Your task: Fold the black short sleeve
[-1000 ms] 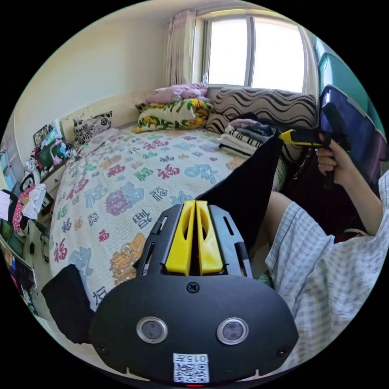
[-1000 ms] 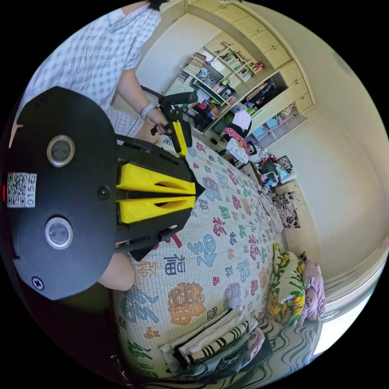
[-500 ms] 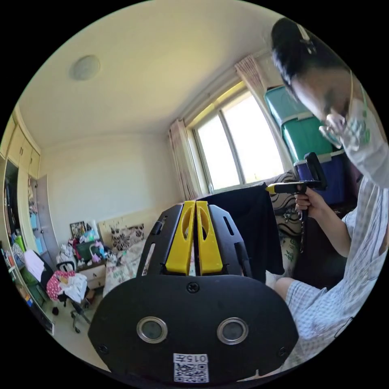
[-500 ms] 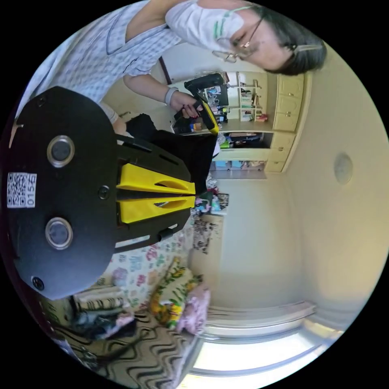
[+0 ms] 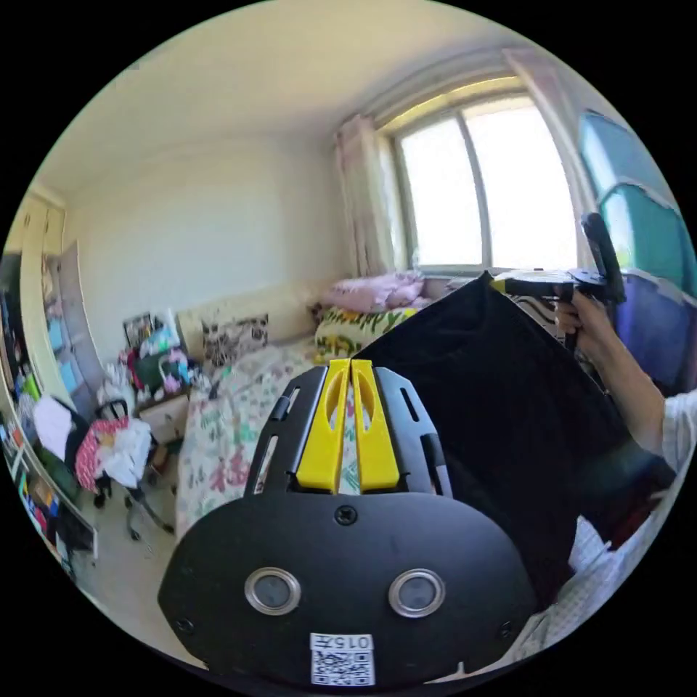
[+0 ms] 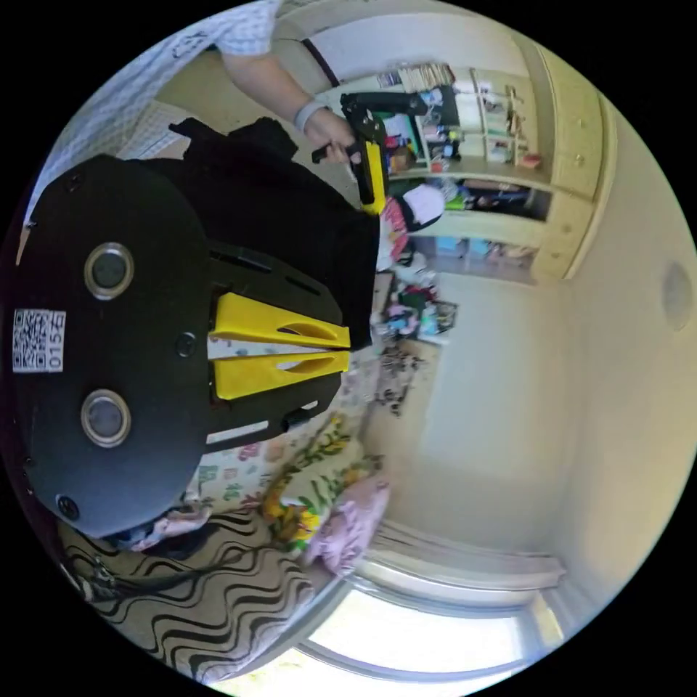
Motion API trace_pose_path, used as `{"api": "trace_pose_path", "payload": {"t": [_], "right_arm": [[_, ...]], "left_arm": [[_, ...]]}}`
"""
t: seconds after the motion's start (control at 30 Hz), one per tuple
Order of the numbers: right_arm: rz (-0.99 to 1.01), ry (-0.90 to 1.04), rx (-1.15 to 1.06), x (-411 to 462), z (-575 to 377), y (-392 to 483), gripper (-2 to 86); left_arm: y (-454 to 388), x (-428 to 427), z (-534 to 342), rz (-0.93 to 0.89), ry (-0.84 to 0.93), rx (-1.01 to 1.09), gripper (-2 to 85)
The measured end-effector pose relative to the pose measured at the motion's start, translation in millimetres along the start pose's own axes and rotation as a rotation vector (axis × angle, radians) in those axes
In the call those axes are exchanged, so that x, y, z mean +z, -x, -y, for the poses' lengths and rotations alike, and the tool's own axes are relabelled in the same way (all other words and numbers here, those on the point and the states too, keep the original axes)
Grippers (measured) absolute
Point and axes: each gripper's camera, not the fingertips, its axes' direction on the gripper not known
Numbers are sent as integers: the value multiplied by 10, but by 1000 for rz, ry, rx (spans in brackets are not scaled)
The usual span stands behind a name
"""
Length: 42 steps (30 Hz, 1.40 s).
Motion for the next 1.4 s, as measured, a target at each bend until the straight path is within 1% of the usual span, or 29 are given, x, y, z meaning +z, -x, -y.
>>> {"api": "trace_pose_path", "payload": {"t": [0.03, 0.07, 0.1, 0.13, 0.17, 0.2, 0.23, 0.3, 0.33, 0.37, 0.4, 0.47, 0.5, 0.57, 0.67, 0.8, 0.9, 0.93, 0.97, 1.0, 1.07, 1.1, 1.13, 1.17, 1.27, 1.3, 1.4], "right_arm": [[0, 65, 35, 346, 22, -88, -5], [41, 200, 133, 997, 11, -268, -5], [57, 326, 210, 1569, -79, -399, -5], [46, 382, 233, 1805, -147, -439, -5], [-5, 452, 276, 2158, -314, -497, -5], [-7, 467, 312, 2370, -498, -536, -4], [32, 465, 306, 2446, -594, -542, -2], [180, 501, 246, 2660, -1090, -540, 15], [202, 518, 229, 2697, -1240, -535, 21], [235, 574, 202, 2763, -1554, -528, 29], [265, 636, 202, 2812, -1870, -537, 34], [319, 714, 239, 2839, -2316, -572, 40], [341, 748, 290, 2826, -2565, -602, 43], [369, 777, 360, 2775, -2851, -619, 45], [333, 815, 374, 2696, -3124, -540, 50], [345, 868, 405, 2751, -3365, -485, 58], [327, 898, 400, 2849, -3457, -470, 69], [325, 907, 396, 2879, -3473, -463, 71], [332, 930, 395, 2951, -3510, -450, 77], [346, 950, 398, 3030, -3548, -437, 81], [365, 969, 411, 3148, -3600, -421, 82], [376, 982, 424, 3231, -3633, -415, 83], [380, 987, 430, 3271, -3647, -411, 83], [388, 991, 440, 3347, -3673, -402, 82], [438, 1024, 457, 3539, -3745, -347, 80], [458, 1028, 464, 3589, -3761, -318, 75], [425, 1033, 476, 3668, -3801, -318, 47]], "left_arm": [[78, 510, -89, 41, 58, -67, -5], [122, 1000, -218, 85, 135, -135, -1], [128, 1232, -289, 105, 191, -154, 1], [114, 1627, -451, 150, 302, -173, 10], [86, 1891, -637, 185, 382, -198, 22], [64, 1974, -733, 183, 407, -203, 37], [-12, 2064, -932, 135, 427, -172, 67], [-221, 2093, -1248, 136, 464, -48, 81], [-434, 2079, -1461, 162, 488, 88, 83], [-695, 2065, -1661, 169, 521, 260, 83], [-835, 2058, -1757, 179, 541, 349, 83], [-1372, 2036, -2066, 265, 593, 655, 85], [-1494, 2033, -2117, 296, 594, 717, 86], [-1899, 2024, -2210, 384, 570, 917, 91], [-2174, 1989, -2115, 403, 516, 989, 95], [-2243, 1971, -2001, 419, 464, 982, 95], [-2085, 2014, -1986, 355, 509, 877, 94], [-1920, 2062, -1995, 282, 574, 760, 94], [-1680, 2125, -2032, 191, 658, 596, 96], [-1533, 2156, -2067, 145, 702, 501, 98], [-841, 2232, -2361, -30, 839, 76, 109], [-667, 2241, -2470, -67, 865, -28, 112], [-360, 2252, -2698, -106, 907, -200, 118], [-130, 2241, -2895, -102, 921, -311, 121], [217, 2300, -3216, -78, 929, -471, 124], [257, 2335, -3261, -71, 935, -485, 124], [416, 2592, -3497, -130, 964, -583, 120]]}}
